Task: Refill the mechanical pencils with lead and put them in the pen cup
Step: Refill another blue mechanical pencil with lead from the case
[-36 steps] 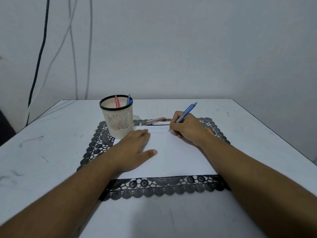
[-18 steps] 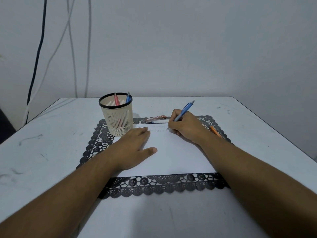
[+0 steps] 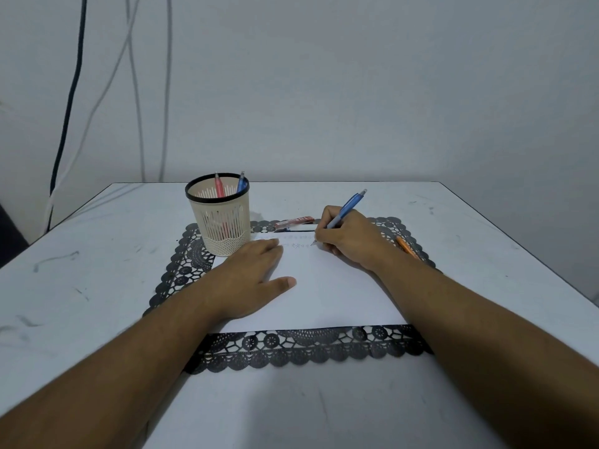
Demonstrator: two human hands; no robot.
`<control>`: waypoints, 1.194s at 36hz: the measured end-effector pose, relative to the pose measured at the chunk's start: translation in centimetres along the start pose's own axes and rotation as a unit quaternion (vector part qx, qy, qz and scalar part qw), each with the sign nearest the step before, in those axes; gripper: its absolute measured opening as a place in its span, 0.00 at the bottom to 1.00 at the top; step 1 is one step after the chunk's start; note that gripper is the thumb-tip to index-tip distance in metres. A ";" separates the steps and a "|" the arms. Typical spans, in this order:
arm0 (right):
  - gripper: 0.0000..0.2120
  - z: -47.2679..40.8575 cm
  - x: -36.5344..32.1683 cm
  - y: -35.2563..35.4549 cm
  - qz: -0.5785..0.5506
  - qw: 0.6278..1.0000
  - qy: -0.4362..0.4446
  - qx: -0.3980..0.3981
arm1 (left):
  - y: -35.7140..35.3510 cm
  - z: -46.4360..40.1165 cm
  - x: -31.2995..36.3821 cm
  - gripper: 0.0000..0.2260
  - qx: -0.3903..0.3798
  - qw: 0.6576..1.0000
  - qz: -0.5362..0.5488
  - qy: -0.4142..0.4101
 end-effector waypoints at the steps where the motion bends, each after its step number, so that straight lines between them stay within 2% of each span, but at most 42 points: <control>1: 0.07 0.0 0.0 0.0 0.000 1.000 -0.001 0.000 | 0.0 0.0 0.0 0.35 0.000 1.000 0.001 0.000; 9: 0.06 0.0 0.3 0.5 0.001 1.000 -0.009 0.024 | -0.1 0.0 0.0 0.36 0.006 1.000 0.006 0.000; 16: 0.09 0.4 -0.2 -0.2 0.037 0.999 0.012 -0.017 | 0.0 0.0 0.0 0.36 0.005 1.000 0.003 0.001; 20: 0.07 0.2 -0.2 0.8 -0.048 0.998 -0.019 0.044 | -0.1 0.1 0.0 0.36 0.005 1.000 0.003 0.003; 25: 0.04 -0.3 -0.5 2.1 -0.092 0.990 -0.044 0.100 | 0.2 0.2 0.2 0.34 0.028 1.000 -0.003 -0.011; 27: 0.05 -0.4 -0.9 2.3 -0.131 0.983 -0.072 0.107 | 1.0 0.5 0.7 0.30 0.077 0.996 -0.019 -0.039; 30: 0.08 -0.3 -1.5 2.5 -0.188 0.972 -0.108 0.095 | 3.4 1.0 1.7 0.23 0.205 0.972 -0.055 -0.098; 33: 0.11 -0.1 -1.7 2.9 -0.172 0.976 -0.108 0.082 | 6.0 1.7 1.7 0.20 0.352 0.929 -0.006 -0.117; 36: 0.09 0.1 -2.1 3.2 -0.149 0.982 -0.086 0.073 | 8.1 2.4 0.8 0.14 0.470 0.875 0.051 -0.101; 39: 0.13 0.6 -2.9 3.4 -0.116 0.987 -0.045 0.098 | 8.9 2.7 -0.9 0.15 0.535 0.840 0.077 -0.052; 43: 0.15 1.1 -4.8 2.8 -0.097 0.987 -0.008 0.129 | 7.9 2.2 -4.0 0.26 0.546 0.821 0.157 0.051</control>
Point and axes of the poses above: each hand's wrist, its own z-axis away from the middle knuckle, its own y-axis out of the back of the hand, x = y × z, the point moved 3 cm from there along -z, towards the middle knuckle, and after that the axes turned 9 degrees about x, right-handed, at the moved point
